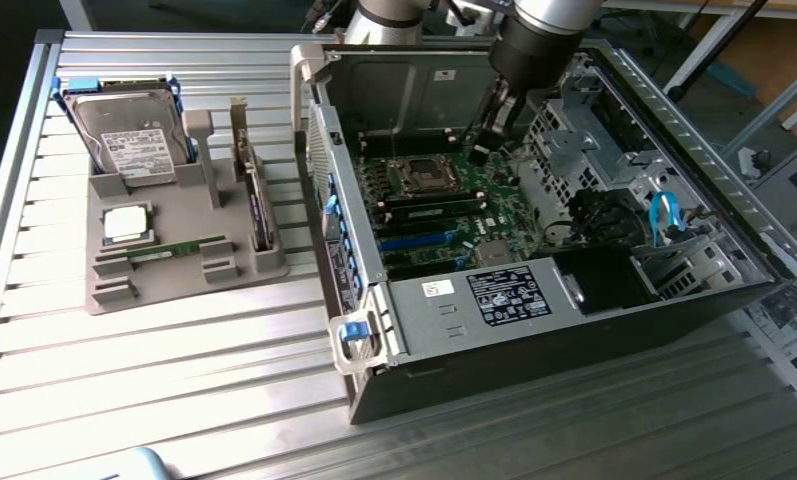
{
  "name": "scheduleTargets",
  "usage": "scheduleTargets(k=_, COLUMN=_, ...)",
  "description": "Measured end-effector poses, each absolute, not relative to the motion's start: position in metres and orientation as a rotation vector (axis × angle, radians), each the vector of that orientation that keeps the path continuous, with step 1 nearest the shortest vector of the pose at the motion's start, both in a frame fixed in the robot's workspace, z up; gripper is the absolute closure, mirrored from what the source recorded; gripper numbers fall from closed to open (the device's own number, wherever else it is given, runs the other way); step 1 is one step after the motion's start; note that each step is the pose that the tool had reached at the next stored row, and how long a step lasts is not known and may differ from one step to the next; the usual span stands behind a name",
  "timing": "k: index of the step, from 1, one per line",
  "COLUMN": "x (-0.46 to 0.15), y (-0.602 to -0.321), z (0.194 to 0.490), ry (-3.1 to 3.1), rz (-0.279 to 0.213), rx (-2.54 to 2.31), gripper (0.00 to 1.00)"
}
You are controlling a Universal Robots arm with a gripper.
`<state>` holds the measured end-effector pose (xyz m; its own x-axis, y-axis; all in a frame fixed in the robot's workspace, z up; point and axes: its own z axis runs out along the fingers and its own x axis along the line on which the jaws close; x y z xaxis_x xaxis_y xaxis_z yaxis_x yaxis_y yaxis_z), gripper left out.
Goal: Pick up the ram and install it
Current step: 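Press down the ram until it locks into place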
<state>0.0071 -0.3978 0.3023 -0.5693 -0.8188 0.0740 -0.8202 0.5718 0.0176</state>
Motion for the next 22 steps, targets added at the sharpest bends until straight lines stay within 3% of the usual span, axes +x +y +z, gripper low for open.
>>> scheduleTargets(k=22, x=0.0071, y=-0.3978, z=0.3013, ry=-2.915, rz=0.01, rx=0.949, gripper=0.89)
